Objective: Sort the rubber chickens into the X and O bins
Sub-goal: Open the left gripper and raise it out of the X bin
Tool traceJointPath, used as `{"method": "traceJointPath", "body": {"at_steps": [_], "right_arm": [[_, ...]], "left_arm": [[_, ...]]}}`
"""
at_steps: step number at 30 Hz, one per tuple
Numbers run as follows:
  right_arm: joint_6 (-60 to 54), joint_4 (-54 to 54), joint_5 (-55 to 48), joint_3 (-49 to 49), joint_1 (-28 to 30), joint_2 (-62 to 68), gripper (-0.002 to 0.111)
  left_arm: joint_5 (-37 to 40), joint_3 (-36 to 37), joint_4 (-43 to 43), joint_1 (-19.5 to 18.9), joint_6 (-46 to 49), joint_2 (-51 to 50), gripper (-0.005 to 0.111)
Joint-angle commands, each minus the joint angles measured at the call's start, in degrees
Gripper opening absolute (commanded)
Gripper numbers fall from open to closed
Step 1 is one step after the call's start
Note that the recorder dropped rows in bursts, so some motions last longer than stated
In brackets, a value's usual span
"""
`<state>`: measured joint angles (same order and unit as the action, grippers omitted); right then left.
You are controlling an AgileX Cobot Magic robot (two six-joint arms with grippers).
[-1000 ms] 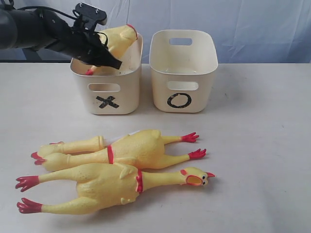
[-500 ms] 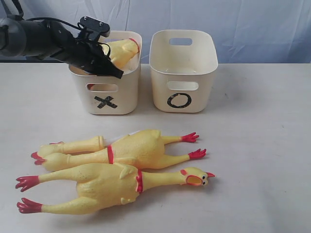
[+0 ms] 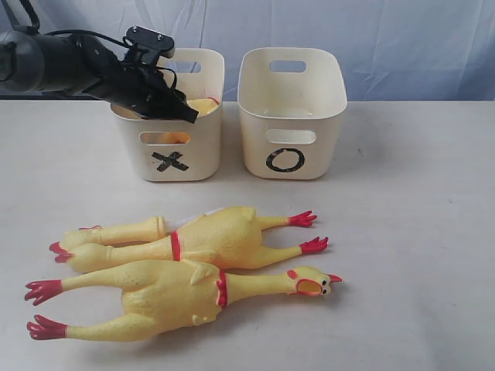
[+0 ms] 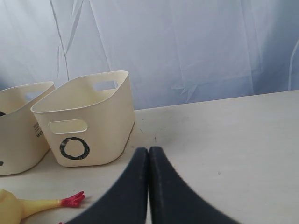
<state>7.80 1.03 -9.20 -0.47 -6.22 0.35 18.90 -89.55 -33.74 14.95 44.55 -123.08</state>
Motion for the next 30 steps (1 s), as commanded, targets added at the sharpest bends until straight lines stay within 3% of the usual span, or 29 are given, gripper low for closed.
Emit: {"method": "traceJointPath", "body": {"at_steps": [1,14,17,23,30], "right_arm": [[-0.14,-0.06,0.82,0.47,-0.23,-0.35,0.0],[-0.14,-0.06,0.82,0.47,-0.23,-0.35,0.0],[-0.14,-0.06,0.82,0.47,-0.23,-0.35,0.0],[-0.14,-0.06,0.82,0.47,-0.23,-0.35,0.0],[-0.14,-0.06,0.82,0.47,-0.23,-0.35,0.0]], "left_arm": [[-0.81,-0.16,0.77,-0.04,0.39,-0.25,0.057],[7.13,-4.17,1.41,-0.04,0.39,7.68,0.058],[10.47,-4.17,1.83,-0.04,0.39,11.18,0.046],[20.12,-4.17,6.5,-0.04,0.65,18.15,0.0],[30.57,-4.06,6.12,0.08,0.54,22.83,0.0]]}}
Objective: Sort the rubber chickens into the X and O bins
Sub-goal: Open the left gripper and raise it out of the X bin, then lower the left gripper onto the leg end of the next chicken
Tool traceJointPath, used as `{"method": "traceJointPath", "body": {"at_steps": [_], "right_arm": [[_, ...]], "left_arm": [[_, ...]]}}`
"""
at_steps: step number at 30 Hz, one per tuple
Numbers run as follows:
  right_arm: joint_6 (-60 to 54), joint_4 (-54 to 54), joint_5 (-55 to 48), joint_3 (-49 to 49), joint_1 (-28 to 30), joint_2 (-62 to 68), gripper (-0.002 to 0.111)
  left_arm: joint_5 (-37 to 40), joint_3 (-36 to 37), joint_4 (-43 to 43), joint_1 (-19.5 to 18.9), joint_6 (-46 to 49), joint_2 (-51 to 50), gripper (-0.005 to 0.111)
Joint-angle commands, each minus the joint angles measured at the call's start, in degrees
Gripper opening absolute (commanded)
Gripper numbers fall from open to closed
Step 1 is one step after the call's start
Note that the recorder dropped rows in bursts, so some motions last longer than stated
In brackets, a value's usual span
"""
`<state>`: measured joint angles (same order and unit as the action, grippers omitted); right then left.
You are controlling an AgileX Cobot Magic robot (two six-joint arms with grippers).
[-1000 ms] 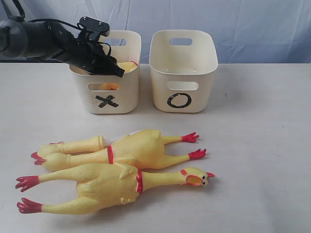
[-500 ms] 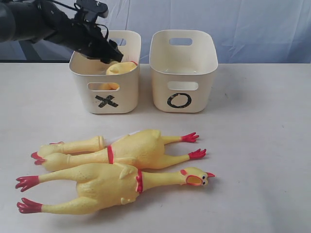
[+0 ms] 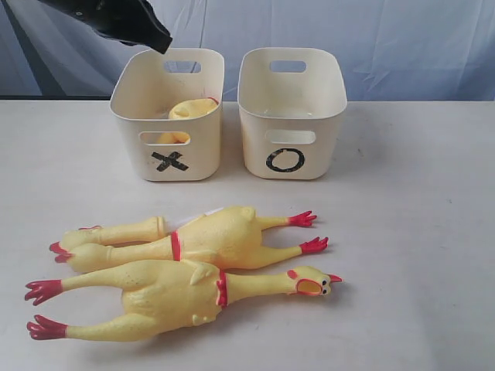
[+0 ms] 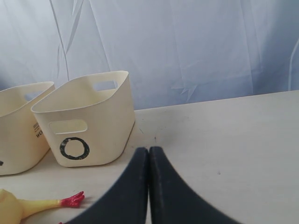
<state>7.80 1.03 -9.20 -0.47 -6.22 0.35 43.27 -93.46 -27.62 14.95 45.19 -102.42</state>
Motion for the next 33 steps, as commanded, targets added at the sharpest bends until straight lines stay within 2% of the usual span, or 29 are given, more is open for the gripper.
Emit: {"method": "traceJointPath", "body": {"at_steps": [1,3,10,14,16,18,22,33], "right_arm": [[-0.14,-0.06,0.82,0.47,-0.23,-0.35,0.0],[-0.14,-0.06,0.82,0.47,-0.23,-0.35,0.0],[-0.14,-0.06,0.82,0.47,-0.23,-0.35,0.0],[-0.14,-0.06,0.82,0.47,-0.23,-0.35,0.0],[-0.14,-0.06,0.82,0.47,-0.23,-0.35,0.0],[-0.14,-0.06,0.82,0.47,-0.23,-0.35,0.0],[-0.14,-0.06,0.82,0.47,-0.23,-0.35,0.0],[-0.14,-0.06,0.82,0.47,-0.23,-0.35,0.0]], "left_arm": [[7.87,0.35,-0.17,0.08,-0.1,2.72,0.0],[11.01,2.24,1.09,0.95,-0.1,4.57,0.0],[10.59,13.38,7.97,6.84,0.03,12.5,0.0],[10.7,20.57,14.65,7.53,0.03,16.22,0.0],[11.19,23.9,18.22,7.53,3.62,16.38,0.0],[11.17,26.8,20.2,7.53,11.53,15.85,0.0],[12.03,28.5,20.88,7.53,19.16,14.32,0.0],[10.28,28.5,23.89,7.42,20.52,5.44,0.001]]}}
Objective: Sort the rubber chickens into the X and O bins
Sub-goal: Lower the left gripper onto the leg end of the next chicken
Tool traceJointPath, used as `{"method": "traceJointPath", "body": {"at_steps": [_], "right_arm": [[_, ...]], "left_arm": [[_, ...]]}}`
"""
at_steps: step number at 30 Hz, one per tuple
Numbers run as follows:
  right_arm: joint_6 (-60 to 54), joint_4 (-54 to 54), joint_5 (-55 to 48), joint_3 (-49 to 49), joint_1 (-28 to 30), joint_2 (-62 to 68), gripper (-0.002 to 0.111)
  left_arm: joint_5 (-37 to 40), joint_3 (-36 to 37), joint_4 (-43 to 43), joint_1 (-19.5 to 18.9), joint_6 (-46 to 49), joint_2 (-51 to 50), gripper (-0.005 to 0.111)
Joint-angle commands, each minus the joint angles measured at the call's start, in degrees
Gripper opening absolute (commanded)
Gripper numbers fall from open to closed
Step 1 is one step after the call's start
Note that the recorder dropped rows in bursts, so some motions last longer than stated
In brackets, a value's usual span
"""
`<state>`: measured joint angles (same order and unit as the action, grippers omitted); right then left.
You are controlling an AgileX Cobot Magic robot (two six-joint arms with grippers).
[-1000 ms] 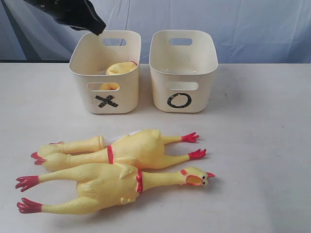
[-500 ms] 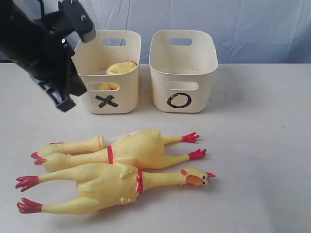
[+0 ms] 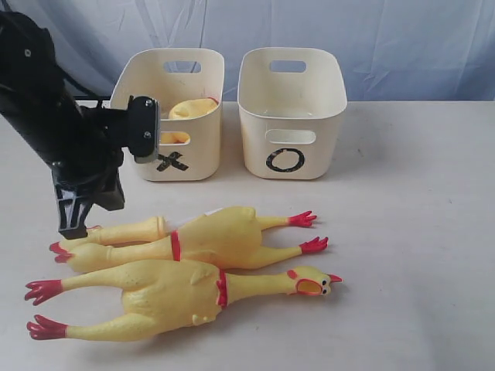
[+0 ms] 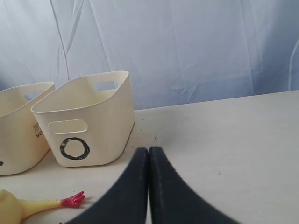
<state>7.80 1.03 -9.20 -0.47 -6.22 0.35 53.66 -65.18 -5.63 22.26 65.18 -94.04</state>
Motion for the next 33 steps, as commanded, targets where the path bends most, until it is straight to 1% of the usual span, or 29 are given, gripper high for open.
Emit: {"method": "traceJointPath", "body": {"at_steps": [1,8,10,13,17,19,26,33], "right_arm": [[-0.14,-0.06,0.82,0.47,-0.23,-0.35,0.0],[-0.14,-0.06,0.82,0.47,-0.23,-0.35,0.0],[-0.14,-0.06,0.82,0.47,-0.23,-0.35,0.0],[-0.14,-0.06,0.82,0.47,-0.23,-0.35,0.0],[-0.14,-0.06,0.82,0.47,-0.23,-0.35,0.0],[-0.14,-0.06,0.82,0.47,-0.23,-0.35,0.0],[-0.14,-0.06,0.82,0.47,-0.23,-0.35,0.0],[-0.14,-0.06,0.82,0.47,-0.23,-0.35,0.0]], "left_arm": [[0.08,0.21,1.92,0.1,0.96,-3.78,0.0],[-1.94,0.21,1.39,0.1,1.87,-8.34,0.0],[-2.76,0.21,1.25,0.1,1.64,-9.26,0.003],[-3.16,0.21,1.25,0.1,1.46,-10.27,0.014],[-5.79,0.21,1.39,0.1,1.46,-10.49,0.037],[-7.28,0.21,1.39,0.1,1.46,-10.49,0.042],[-10.21,0.21,1.48,0.1,1.46,-10.72,0.042],[-11.08,0.21,1.72,0.1,1.46,-10.95,0.042]]}}
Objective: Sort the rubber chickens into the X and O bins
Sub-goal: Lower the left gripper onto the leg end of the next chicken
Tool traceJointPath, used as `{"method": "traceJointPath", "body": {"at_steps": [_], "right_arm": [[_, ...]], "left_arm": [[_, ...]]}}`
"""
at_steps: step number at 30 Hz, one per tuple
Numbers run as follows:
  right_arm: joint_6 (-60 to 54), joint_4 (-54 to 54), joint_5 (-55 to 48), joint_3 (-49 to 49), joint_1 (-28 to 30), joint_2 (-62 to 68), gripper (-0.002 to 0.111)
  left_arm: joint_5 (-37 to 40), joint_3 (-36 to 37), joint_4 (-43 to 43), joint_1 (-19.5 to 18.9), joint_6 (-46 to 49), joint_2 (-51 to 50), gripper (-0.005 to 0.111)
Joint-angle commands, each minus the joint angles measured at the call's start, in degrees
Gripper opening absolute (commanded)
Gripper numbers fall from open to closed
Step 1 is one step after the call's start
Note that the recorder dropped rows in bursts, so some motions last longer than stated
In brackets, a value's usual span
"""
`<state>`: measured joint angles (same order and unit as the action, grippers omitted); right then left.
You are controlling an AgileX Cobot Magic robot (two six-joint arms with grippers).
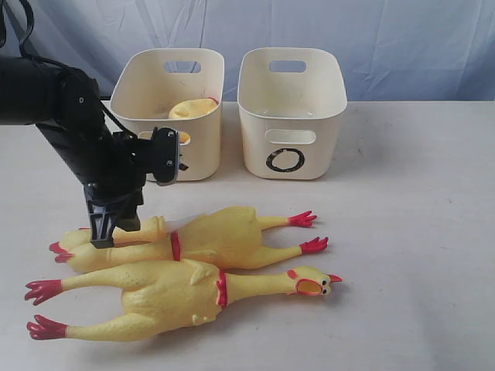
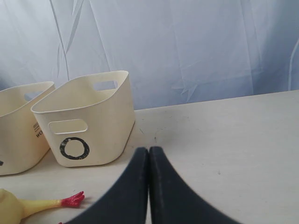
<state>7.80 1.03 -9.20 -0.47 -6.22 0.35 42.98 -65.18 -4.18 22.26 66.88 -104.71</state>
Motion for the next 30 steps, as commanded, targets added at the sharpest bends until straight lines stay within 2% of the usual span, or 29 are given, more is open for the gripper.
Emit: {"method": "traceJointPath", "body": {"at_steps": [1,14,30], "right_arm": [[-0.14,-0.06,0.82,0.47,-0.23,-0.35,0.0],[-0.14,-0.06,0.82,0.47,-0.23,-0.35,0.0],[-0.14,-0.06,0.82,0.47,-0.23,-0.35,0.0]], "left_arm": [[-0.4,0.21,0.27,0.1,-0.24,-0.28,0.042],[0.05,0.21,0.01,0.1,-0.24,-2.88,0.042],[-3.12,0.21,0.84,0.1,-0.24,-4.97,0.042]]}}
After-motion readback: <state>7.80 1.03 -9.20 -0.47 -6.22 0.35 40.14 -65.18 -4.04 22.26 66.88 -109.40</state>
